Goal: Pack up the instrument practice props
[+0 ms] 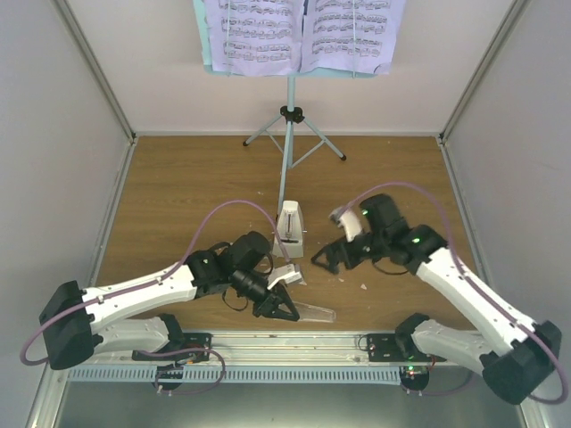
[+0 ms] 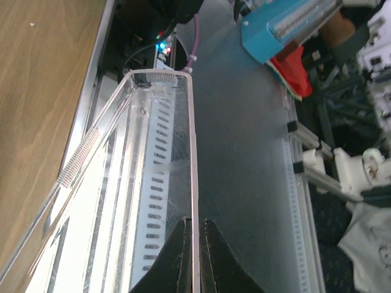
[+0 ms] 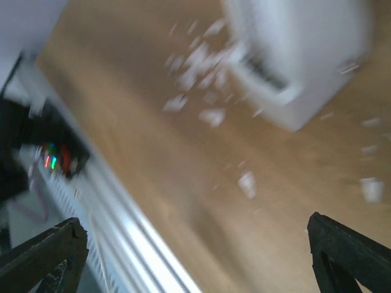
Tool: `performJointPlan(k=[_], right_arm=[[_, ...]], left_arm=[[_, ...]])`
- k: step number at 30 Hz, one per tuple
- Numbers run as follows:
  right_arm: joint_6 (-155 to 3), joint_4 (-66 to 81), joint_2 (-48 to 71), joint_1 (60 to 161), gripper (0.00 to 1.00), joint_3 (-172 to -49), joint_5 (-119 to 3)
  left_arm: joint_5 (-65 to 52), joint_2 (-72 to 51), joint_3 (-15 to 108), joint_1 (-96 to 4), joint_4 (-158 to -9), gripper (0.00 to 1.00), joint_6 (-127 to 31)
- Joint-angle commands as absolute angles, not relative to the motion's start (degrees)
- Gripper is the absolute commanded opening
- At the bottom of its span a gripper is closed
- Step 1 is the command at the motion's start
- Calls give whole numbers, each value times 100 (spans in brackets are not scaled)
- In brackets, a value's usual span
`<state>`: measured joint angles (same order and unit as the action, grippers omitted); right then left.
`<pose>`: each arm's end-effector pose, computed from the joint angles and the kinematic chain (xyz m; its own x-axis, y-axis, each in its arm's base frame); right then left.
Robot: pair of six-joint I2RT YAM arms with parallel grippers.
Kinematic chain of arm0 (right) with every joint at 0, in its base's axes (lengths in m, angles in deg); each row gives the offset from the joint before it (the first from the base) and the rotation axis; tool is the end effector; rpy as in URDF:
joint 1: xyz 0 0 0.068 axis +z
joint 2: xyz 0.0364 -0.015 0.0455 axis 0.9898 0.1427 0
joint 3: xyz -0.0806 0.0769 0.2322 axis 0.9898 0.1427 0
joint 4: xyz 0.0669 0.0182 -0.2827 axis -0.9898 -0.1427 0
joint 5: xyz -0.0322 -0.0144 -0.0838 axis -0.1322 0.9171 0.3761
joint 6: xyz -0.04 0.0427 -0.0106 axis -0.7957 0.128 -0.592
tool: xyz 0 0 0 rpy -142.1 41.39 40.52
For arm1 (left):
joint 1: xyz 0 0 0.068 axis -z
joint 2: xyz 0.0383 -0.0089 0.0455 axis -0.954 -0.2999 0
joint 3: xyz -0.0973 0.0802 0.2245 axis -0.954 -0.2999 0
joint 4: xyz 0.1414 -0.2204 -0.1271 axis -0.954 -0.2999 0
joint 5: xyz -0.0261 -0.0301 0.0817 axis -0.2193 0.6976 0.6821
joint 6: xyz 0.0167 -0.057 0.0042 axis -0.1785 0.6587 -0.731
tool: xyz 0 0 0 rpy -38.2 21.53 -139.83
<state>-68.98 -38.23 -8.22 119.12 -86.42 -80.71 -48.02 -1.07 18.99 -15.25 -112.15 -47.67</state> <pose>0.1818 0.1664 0.2531 -0.8183 -0.3623 -0.4463 -0.5693 0.6183 0.5418 0.1165 -0.2429 0.2216 -0.5527 0.6223 -0.5543 0.7296 0.0398 -0.6828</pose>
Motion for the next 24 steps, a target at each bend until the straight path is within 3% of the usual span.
performJointPlan(k=[1, 8, 19, 24], right_arm=[[-6358, -3528, -1447, 10927, 99, -8954, -7349], [-5150, -2134, -2316, 10037, 100, -8893, -7318], [-3243, 120, -3802, 9940, 100, -7810, -7646], [-2945, 1104, -4093, 9948, 100, -7171, -8393]], left_arm=[[-4557, 153, 1611, -1503, -9389, 0, -3775], [-3660, 15, 1265, -1507, -6237, 0, -1972], [-2303, -71, 1345, -1729, -4830, 0, -387], [-2115, -48, 1250, -1771, -4225, 0, -89]])
